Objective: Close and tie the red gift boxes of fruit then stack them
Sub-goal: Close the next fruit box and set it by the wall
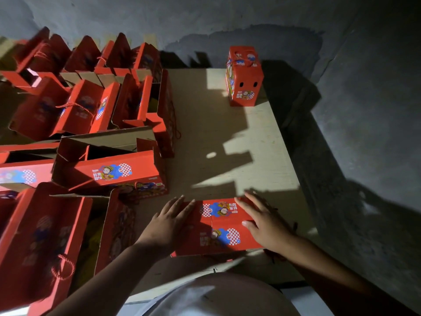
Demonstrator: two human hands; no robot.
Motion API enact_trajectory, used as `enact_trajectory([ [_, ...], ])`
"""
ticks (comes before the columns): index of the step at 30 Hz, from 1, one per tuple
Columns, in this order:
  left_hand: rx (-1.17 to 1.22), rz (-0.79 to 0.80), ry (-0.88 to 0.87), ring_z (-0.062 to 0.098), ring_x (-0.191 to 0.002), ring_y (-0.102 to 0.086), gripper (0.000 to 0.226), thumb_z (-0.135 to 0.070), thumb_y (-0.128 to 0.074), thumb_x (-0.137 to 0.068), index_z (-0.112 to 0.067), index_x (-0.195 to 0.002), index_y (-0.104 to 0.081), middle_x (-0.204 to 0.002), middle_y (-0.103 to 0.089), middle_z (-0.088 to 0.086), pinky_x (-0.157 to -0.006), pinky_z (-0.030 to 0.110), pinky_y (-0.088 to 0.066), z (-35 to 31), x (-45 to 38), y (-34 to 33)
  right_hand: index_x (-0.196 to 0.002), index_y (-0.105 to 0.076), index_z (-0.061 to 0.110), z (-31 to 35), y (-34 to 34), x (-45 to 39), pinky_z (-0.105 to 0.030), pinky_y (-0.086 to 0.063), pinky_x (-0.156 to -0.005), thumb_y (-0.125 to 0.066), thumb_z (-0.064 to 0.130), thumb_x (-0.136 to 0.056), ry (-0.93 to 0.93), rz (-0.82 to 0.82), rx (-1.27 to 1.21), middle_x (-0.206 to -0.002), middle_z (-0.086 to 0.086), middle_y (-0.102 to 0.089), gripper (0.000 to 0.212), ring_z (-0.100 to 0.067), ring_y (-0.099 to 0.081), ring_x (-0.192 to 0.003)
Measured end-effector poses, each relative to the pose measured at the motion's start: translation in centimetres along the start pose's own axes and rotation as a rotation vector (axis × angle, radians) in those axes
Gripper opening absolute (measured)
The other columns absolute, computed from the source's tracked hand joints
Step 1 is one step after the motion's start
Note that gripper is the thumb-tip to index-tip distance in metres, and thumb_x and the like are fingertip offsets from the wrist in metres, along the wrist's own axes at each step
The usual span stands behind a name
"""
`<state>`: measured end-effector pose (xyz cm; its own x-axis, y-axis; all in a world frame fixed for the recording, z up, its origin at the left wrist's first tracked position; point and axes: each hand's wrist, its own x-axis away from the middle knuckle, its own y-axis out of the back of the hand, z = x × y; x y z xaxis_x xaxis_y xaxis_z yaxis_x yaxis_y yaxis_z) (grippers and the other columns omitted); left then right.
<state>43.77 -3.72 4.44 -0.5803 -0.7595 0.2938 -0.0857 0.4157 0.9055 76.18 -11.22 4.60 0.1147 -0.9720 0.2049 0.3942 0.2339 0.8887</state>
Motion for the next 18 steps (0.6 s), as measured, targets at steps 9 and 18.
enact_trajectory([
  [9,-0.119,0.0,0.013,0.034,-0.152,-0.009,0.08,-0.054,-0.028,-0.098,-0.044,-0.153,0.028,-0.164,-0.012,0.011,-0.114,0.046,-0.035,-1.1,-0.4,-1.1,-0.16,-0.009,0.048,0.4,-0.3,-0.6,-0.045,-0.028,-0.121,-0.048,0.037,-0.103,0.006,0.054,0.138,-0.162,-0.003,-0.015,0.07,-0.026,-0.02,-0.148],
  [18,-0.074,-0.146,-0.011,0.028,-0.157,0.01,0.077,-0.069,-0.025,-0.101,-0.036,-0.161,0.01,-0.171,0.006,0.0,-0.107,0.049,-0.04,-1.6,0.9,-2.7,-0.161,0.011,0.038,-0.1,-2.2,1.2,-0.041,-0.002,-0.126,-0.036,0.066,-0.098,0.044,0.045,0.215,-0.167,0.001,0.029,0.084,-0.022,0.031,-0.153],
])
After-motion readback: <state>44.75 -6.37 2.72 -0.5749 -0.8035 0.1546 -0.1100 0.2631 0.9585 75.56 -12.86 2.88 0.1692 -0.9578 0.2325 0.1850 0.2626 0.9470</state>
